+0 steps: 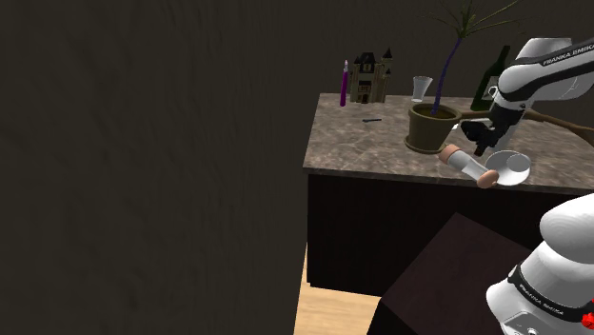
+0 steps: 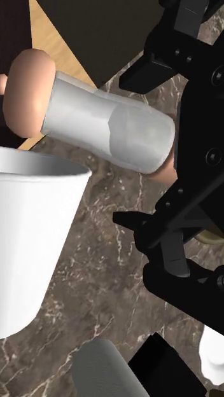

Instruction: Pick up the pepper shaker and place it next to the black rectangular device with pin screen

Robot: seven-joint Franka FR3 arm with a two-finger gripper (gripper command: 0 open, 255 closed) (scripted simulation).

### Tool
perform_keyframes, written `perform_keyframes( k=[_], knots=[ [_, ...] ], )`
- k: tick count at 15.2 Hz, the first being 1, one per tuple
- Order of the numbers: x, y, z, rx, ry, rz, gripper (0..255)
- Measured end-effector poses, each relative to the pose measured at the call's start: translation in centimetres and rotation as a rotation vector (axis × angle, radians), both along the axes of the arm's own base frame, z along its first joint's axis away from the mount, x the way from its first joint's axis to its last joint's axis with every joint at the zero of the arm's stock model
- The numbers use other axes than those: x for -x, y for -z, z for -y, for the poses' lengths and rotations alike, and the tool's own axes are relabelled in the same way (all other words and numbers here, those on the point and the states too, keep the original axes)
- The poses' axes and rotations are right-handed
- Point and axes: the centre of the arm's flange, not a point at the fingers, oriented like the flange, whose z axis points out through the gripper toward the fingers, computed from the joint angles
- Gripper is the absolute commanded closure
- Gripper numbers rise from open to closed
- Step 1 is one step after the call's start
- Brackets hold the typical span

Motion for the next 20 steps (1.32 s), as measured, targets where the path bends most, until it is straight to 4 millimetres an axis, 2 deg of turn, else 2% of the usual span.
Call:
perform_keyframes(
  k=[3,5,11,17,18,20],
  knots=[
    [2.0,2.4,-3.4,0.037,0.072,0.106,0],
    [2.0,3.6,-4.1,0.045,0.087,0.129,0],
    [1.5,6.6,-4.1,0.047,0.092,0.137,0],
    [1.5,7.0,-4.0,0.048,0.093,0.138,0],
    [1.5,7.0,-4.0,0.048,0.093,0.138,255],
    [1.5,6.9,-4.0,0.048,0.093,0.138,255]
  ],
)
